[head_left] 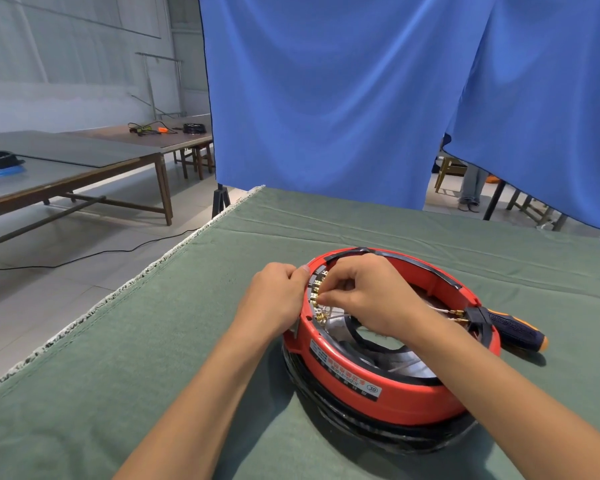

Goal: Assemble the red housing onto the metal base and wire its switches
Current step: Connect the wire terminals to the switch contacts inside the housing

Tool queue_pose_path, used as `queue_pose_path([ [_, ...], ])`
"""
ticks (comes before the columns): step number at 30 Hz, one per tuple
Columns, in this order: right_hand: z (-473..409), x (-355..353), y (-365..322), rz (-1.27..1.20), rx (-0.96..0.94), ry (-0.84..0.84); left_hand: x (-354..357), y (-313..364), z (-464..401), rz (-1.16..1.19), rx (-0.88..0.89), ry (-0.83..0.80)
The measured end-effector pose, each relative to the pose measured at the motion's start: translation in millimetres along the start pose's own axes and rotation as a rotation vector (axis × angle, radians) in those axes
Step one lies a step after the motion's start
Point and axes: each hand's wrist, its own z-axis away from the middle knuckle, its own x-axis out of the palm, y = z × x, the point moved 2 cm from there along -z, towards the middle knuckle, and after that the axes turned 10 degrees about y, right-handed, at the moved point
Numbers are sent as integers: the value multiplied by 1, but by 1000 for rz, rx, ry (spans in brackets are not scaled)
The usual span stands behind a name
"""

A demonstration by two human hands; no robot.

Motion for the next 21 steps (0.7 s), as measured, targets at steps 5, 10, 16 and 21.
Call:
queue_pose_path([
  [5,8,-10,1,48,39,32,-1,1,6,48,-56,48],
  [10,25,-25,4,103,37,45,-2,3,7,11,-74,48],
  [16,37,-21,5,76,48,37,-6,6,13,-42,-66,23],
  [21,34,-18,2,111,65,12,-4,7,14,-8,-88,41],
])
